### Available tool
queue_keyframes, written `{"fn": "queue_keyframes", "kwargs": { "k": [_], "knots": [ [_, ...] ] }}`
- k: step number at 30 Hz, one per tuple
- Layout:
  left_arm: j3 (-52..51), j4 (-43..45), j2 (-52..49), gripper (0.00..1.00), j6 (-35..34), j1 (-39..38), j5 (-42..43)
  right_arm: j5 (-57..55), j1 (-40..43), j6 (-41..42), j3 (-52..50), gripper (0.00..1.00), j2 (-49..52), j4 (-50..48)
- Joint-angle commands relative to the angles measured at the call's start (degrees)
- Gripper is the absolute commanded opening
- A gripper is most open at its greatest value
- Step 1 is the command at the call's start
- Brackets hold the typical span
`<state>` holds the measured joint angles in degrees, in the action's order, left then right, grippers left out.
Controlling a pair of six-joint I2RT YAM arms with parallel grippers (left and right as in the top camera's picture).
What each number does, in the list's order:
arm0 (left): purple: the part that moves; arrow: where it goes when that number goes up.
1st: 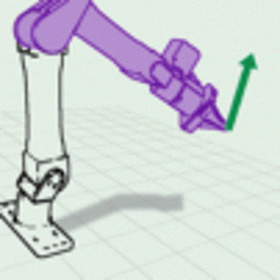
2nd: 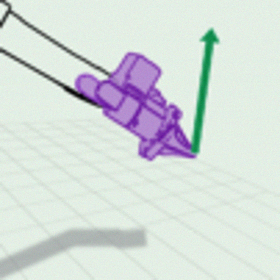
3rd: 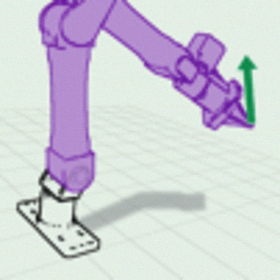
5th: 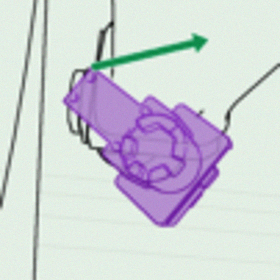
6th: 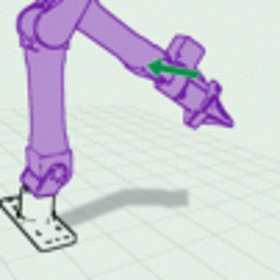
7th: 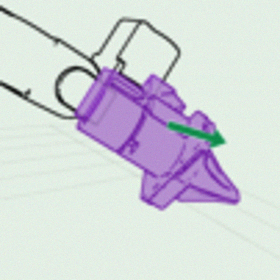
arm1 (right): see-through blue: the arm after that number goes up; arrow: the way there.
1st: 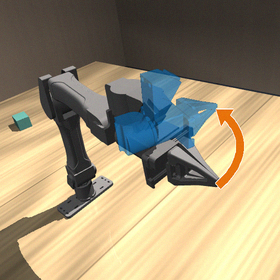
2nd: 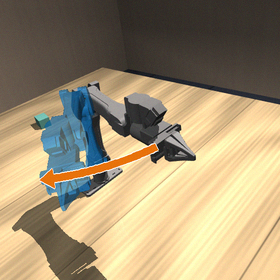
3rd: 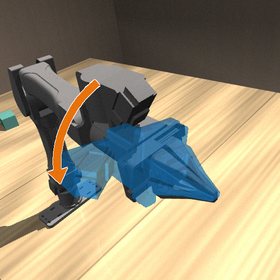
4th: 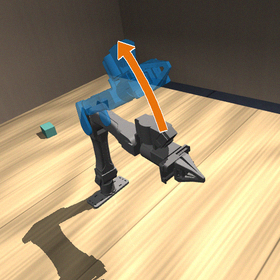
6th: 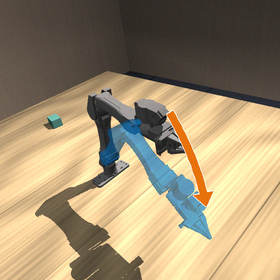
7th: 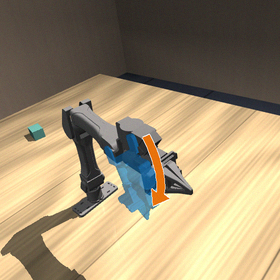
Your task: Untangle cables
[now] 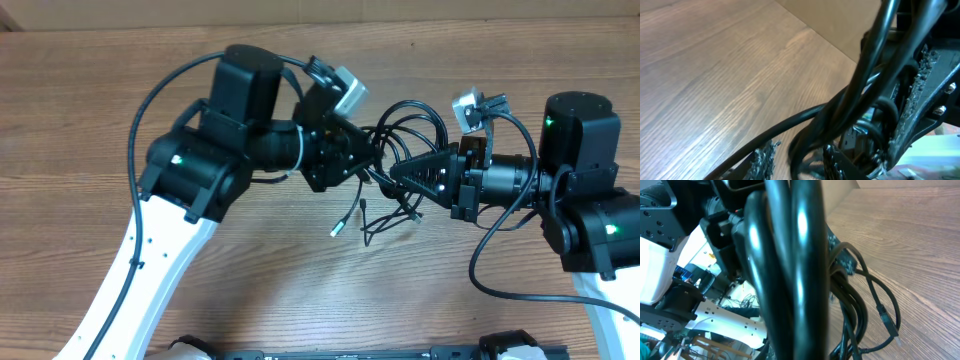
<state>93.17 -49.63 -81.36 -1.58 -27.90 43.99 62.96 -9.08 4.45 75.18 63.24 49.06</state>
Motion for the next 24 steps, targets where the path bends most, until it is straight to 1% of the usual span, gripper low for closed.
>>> {"fn": "queue_keyframes", "kwargs": {
  "k": [1,2,5,7,9,12,14,21,24],
  "knots": [
    [0.85,0.28,-1.51,0.33,-0.09,-2.23,1.51,2.78,0.13,-0.48,-0.22,0.04,-0.74,-0.85],
    [0.83,0.2,-1.75,0.31,-0.09,-2.49,1.42,3.21,0.13,-0.48,-0.22,0.04,-0.74,-1.22],
    [0.83,0.09,-2.1,0.16,-0.11,-2.6,1.27,3.21,0.13,-0.46,-0.22,0.04,-0.74,-1.84],
    [0.83,0.13,-2.12,0.11,-0.11,-2.6,1.25,3.19,0.13,-0.46,-0.22,0.04,-0.76,-2.14],
    [0.83,0.11,-2.12,0.09,-0.15,-2.6,1.29,3.15,0.13,-0.46,-0.22,0.04,-0.74,-2.54],
    [0.83,-0.04,-2.12,0.09,-0.37,-2.62,1.92,3.13,0.13,-0.46,-0.22,0.04,-0.74,-3.69],
    [0.83,-0.04,-2.12,0.12,-0.61,-2.6,3.82,3.08,0.13,-0.46,-0.22,0.04,-0.74,-4.79],
    [0.85,-0.02,-2.1,0.14,-1.49,-2.6,8.31,-0.55,0.13,-0.46,-0.22,0.04,-0.74,-5.27],
    [0.85,0.15,-2.1,0.2,-1.66,-2.6,9.94,-1.75,0.13,-0.44,-0.22,0.04,-0.74,-5.22]
  ]
}}
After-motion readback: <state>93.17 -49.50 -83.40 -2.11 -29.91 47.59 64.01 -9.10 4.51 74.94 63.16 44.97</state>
